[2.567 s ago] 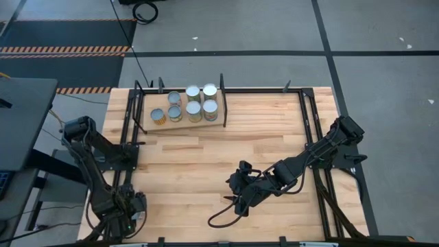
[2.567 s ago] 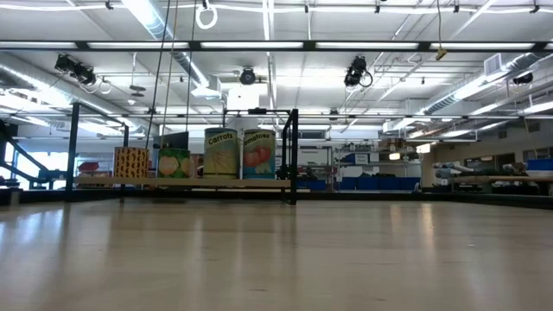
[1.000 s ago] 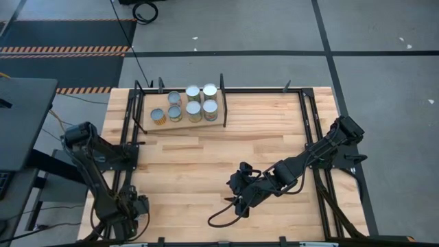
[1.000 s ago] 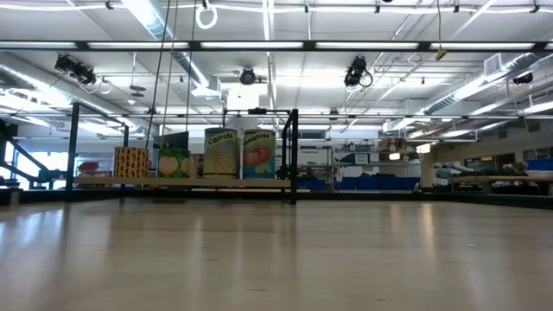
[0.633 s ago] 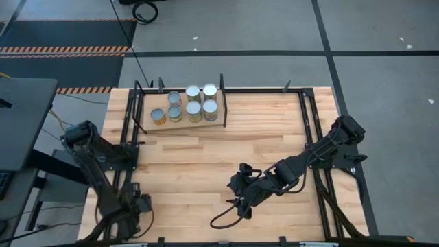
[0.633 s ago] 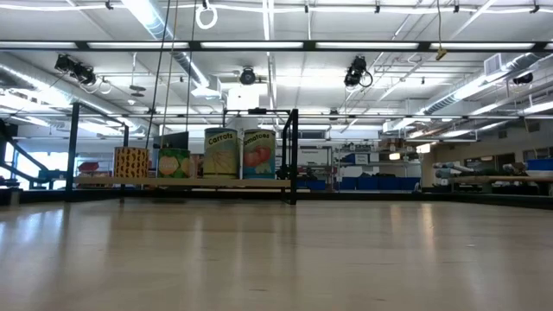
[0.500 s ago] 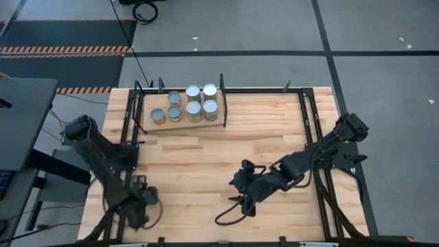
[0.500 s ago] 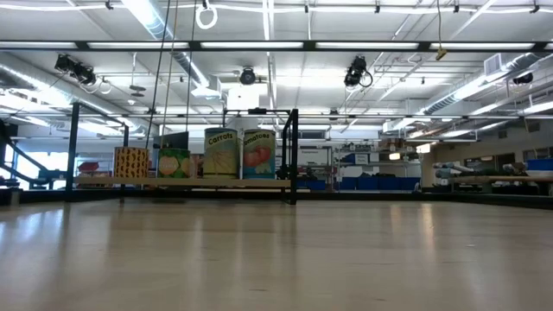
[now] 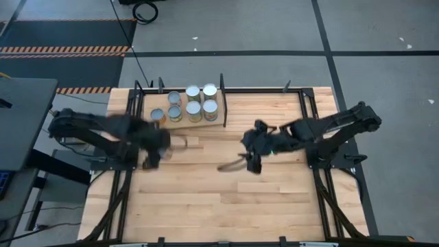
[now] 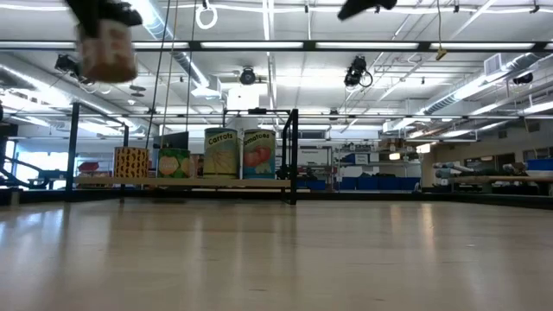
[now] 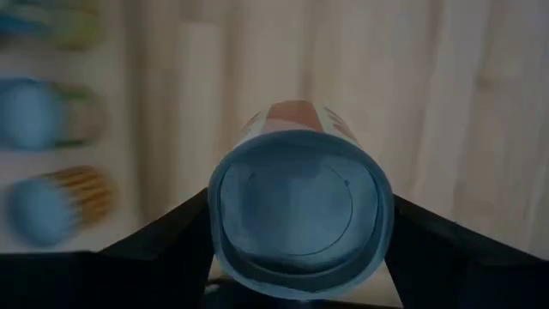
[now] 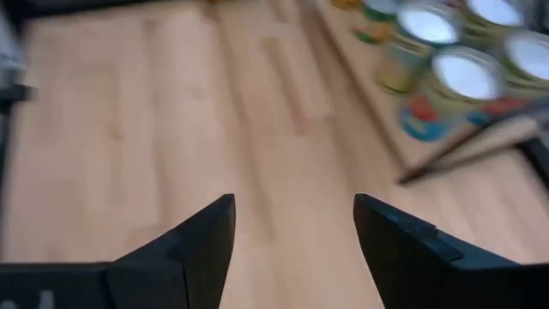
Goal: Pick and place cans onto a shelf
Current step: Put the canned diced tomatoes on the shelf
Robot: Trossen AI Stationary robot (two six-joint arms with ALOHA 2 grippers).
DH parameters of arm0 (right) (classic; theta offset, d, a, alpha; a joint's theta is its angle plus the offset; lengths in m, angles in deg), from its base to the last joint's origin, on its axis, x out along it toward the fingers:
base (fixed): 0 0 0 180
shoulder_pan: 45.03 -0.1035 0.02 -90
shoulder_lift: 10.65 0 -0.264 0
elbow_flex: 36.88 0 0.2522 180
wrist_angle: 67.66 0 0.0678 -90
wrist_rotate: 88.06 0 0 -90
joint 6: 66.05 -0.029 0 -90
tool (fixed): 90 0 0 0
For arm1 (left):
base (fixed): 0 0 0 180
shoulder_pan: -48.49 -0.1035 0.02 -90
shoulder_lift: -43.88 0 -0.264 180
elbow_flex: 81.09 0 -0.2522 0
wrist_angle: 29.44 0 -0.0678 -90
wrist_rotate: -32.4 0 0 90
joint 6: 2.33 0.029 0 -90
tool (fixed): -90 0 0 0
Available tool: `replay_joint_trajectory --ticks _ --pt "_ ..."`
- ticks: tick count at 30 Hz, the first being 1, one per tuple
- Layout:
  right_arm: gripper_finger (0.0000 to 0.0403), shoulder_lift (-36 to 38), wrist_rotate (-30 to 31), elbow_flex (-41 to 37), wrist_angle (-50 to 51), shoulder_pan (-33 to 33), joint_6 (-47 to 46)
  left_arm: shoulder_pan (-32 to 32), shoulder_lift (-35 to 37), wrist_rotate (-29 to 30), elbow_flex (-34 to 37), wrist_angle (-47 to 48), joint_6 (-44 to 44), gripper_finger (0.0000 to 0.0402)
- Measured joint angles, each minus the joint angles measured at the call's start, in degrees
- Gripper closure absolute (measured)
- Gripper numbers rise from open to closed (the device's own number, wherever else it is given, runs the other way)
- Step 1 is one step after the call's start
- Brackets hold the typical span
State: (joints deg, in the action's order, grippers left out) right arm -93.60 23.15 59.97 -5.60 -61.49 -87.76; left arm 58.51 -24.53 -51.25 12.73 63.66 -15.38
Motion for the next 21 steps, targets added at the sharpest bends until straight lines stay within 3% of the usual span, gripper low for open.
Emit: replay_joint_trajectory --ticks 7,13,21 --pt "0.0157 1.3 -4.9 0.0 5.3 6.2 3.4 -20.3 -3.7 -0.2 -18.4 10.6 12.5 0.0120" --pt "0.0158 1.5 -5.0 -3.4 8.8 6.4 5.7 -35.7 -5.6 -2.0 -20.1 10.8 23.5 0.0120" --pt "0.0157 1.5 -6.0 -13.3 5.9 6.4 5.5 -56.6 -15.4 2.3 -20.2 6.6 39.4 0.0120"
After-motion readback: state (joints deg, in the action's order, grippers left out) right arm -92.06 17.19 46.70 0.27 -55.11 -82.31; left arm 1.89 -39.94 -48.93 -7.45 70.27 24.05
